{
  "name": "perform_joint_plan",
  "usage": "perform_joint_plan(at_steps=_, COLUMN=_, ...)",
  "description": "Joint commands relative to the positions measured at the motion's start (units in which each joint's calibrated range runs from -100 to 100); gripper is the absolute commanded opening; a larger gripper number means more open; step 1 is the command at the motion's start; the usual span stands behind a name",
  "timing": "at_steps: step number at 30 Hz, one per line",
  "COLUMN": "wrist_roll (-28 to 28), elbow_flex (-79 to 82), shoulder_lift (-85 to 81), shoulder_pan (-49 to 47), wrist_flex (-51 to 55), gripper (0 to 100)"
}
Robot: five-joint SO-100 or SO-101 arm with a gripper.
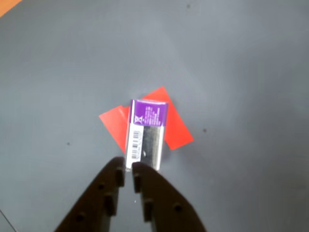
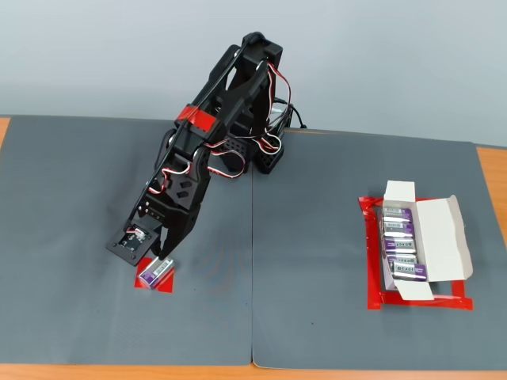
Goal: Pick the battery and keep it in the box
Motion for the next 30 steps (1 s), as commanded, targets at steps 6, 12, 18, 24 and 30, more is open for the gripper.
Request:
perform_joint_plan(at_steps=6, wrist_roll=-0.24, elbow_flex=-3.35, shoulder_lift=2.02, shoulder_pan=0.46, wrist_flex=-1.53, gripper=18)
perform_joint_plan(at_steps=12, wrist_roll=-0.24, elbow_flex=-3.35, shoulder_lift=4.14, shoulder_pan=-0.13, wrist_flex=-1.70, gripper=21)
perform_joint_plan(at_steps=18, wrist_roll=-0.29, elbow_flex=-3.44, shoulder_lift=6.00, shoulder_pan=-0.81, wrist_flex=-4.30, gripper=21)
perform_joint_plan(at_steps=24, wrist_roll=-0.24, elbow_flex=-3.44, shoulder_lift=8.46, shoulder_pan=-0.95, wrist_flex=-7.43, gripper=21)
perform_joint_plan(at_steps=30, wrist_roll=-0.24, elbow_flex=-3.44, shoulder_lift=10.33, shoulder_pan=-0.95, wrist_flex=-8.73, gripper=21)
